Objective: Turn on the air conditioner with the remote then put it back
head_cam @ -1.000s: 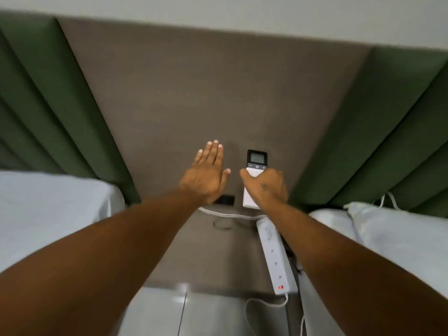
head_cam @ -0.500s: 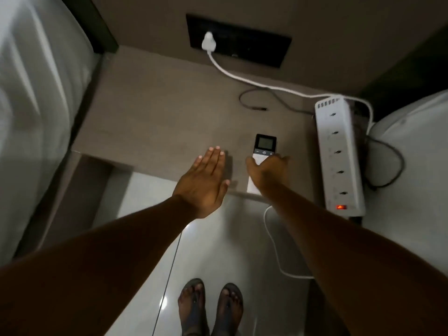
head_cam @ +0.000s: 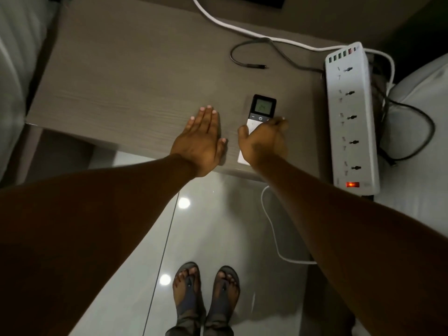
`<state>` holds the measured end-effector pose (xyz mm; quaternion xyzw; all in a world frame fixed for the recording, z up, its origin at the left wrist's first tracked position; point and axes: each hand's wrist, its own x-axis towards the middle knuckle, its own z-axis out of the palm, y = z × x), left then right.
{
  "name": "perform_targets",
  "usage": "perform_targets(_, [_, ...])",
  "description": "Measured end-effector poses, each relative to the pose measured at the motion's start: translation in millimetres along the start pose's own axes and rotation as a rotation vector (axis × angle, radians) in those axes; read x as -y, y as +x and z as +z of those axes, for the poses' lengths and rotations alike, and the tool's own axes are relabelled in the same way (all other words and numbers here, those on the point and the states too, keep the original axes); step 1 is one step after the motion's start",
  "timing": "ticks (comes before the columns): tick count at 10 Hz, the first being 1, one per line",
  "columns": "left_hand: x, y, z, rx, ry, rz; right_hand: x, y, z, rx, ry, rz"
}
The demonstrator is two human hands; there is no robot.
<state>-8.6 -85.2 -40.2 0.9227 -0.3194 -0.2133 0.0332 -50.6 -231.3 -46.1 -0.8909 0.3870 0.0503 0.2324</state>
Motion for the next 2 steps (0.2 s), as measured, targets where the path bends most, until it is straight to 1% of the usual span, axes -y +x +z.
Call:
perform_targets(1, [-0.2,-1.0,-2.1,0.0,-0.008,-0.013,-0.3,2.1,-3.8,0.019,0.026,0.001])
perform_targets(2, [1.1,-9.9,-14.4,-0.036,0.021,-0.004,3.3,-9.8,-18.2,0.029,0.004,-0.019])
